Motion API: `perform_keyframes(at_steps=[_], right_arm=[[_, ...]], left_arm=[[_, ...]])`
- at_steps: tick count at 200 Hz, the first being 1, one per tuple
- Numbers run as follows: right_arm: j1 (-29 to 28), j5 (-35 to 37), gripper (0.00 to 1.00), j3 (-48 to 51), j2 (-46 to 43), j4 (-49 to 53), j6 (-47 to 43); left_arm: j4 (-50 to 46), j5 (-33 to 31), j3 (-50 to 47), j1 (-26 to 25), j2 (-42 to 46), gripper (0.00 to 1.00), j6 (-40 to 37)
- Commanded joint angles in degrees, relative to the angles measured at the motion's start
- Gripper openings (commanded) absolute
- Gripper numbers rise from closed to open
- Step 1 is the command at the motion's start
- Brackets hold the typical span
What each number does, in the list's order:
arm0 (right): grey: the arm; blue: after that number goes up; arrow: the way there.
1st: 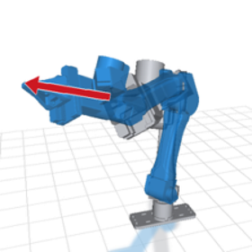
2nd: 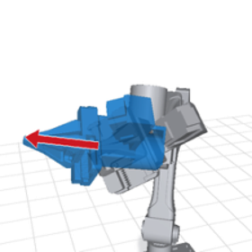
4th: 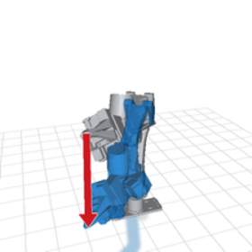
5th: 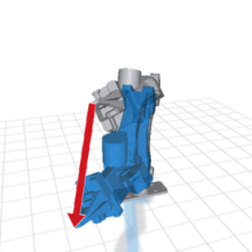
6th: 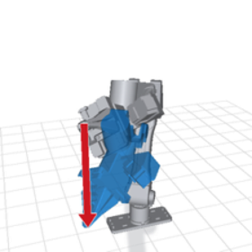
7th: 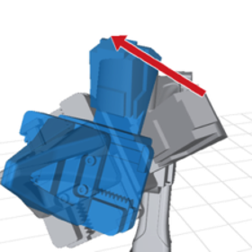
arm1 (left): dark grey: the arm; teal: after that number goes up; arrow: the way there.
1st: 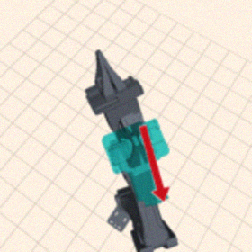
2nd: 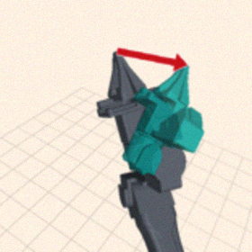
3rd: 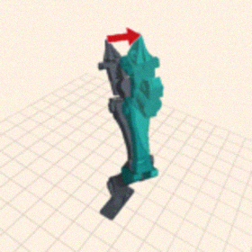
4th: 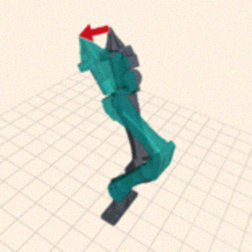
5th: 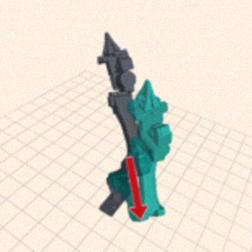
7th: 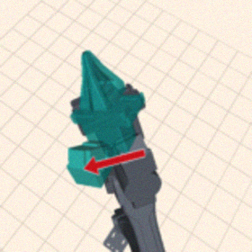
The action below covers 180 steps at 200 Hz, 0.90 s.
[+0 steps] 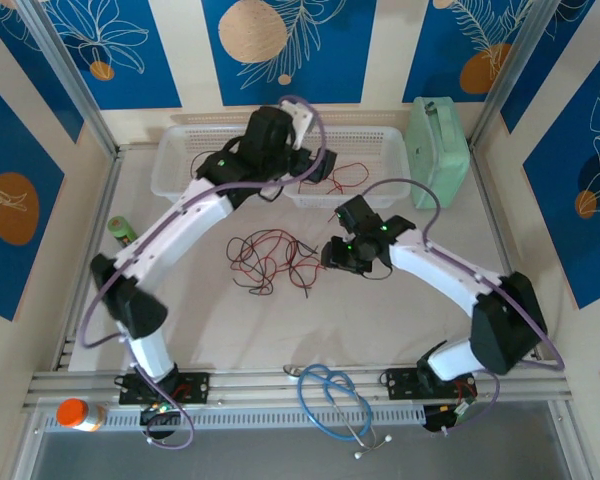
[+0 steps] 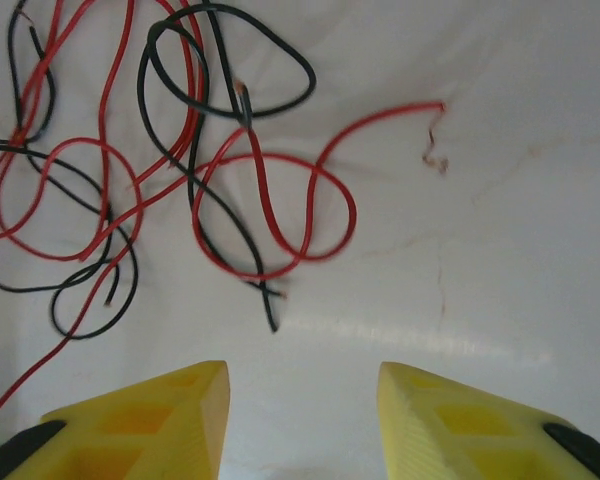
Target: Untangle the cables
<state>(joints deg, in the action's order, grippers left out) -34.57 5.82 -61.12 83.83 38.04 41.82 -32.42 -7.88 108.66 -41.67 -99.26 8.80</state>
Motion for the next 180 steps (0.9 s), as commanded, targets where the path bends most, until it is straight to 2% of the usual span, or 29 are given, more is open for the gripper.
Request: perform_keyframes(at_steps=[1,27,71,109,147,180], right_arm=[[0.3,3.0,0.42,-3.3,3.5,-1.9,-8.1],[0.4,1.4,0.42,-5.0,7.2,-8.0,-10.6],[0.0,2.9,0.43,-5.6,12.6,-15.0,-3.7],[-0.2,4.6,0.42,-4.8,14.5,-17.9,0.0],[-0.7,5.4,0.32,-4.4,15.5,-18.9,1.3],[-1.2,5.6,0.30,-4.0,15.7,-18.4,1.9]], left_arm=[[0.4,1.6,-11.8,-0.3,7.6,1.00,4.7],[2.2,1.5,-24.0,-0.3,17.1,1.00,8.2],[3.0,-0.5,-35.7,-0.3,26.4,1.00,11.9],[1.8,-1.2,-38.1,-0.3,30.2,1.00,12.2],[1.6,-2.0,-38.8,-0.3,31.4,1.00,12.0],[1.6,-1.8,-38.9,-0.3,31.7,1.00,11.9]])
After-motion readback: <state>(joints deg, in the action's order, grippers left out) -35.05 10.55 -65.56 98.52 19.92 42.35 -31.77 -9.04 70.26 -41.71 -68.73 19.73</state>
